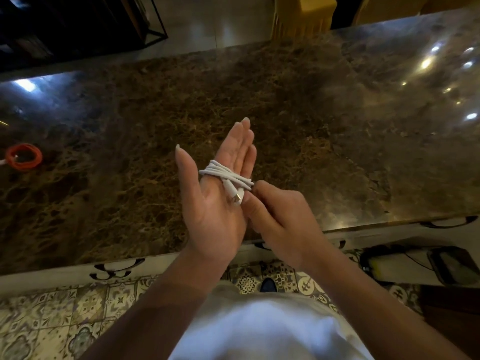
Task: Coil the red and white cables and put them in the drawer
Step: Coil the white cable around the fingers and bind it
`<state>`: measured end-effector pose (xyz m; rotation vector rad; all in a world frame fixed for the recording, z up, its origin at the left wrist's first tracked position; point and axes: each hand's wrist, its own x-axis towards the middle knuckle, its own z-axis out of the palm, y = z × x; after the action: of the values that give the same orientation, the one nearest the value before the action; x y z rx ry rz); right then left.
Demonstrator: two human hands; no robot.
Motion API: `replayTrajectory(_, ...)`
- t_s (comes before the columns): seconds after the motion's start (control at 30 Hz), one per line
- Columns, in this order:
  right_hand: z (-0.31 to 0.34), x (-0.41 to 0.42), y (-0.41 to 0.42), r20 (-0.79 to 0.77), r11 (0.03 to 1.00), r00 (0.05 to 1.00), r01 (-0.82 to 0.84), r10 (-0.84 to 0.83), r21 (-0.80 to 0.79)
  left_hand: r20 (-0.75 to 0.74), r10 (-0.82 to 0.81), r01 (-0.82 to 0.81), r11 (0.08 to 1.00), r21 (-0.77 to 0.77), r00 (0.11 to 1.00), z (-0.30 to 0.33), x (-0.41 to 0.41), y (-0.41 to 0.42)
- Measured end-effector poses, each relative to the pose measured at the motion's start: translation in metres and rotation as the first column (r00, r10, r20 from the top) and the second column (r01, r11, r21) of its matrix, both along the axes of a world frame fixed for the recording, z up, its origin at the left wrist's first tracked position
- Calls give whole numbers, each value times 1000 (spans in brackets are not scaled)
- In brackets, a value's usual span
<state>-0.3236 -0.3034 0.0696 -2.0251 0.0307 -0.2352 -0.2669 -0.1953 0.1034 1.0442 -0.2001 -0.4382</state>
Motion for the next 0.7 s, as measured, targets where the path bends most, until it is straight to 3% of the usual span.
replayTrajectory(0.07, 5, -1, -4, 58, 987, 996, 75, -67, -140, -13, 12, -12, 1000, 12, 1000, -2, 1, 2)
replayTrajectory(0.13, 12, -1, -6, 227, 956, 966, 179, -126, -231, -42, 19, -18, 999, 32, 999, -4, 2, 4)
replayTrajectory(0.23, 17, 2, -11, 361, 938, 932, 108, 19, -329, -92, 14, -9, 998, 54, 996, -4, 4, 6)
replayTrajectory(0.37, 21, 8, -18, 367, 855, 912, 38, 181, -517, -156, 34, -21, 996, 83, 987, -5, 10, 11)
replayTrajectory(0.53, 27, 25, -15, 173, 790, 942, -132, 288, -599, -242, 47, -5, 985, 173, 969, -8, 18, 19)
replayTrajectory(0.7, 31, 39, -15, 192, 619, 819, -232, 540, -750, -454, -146, 163, 987, -1, 879, -5, 25, 36)
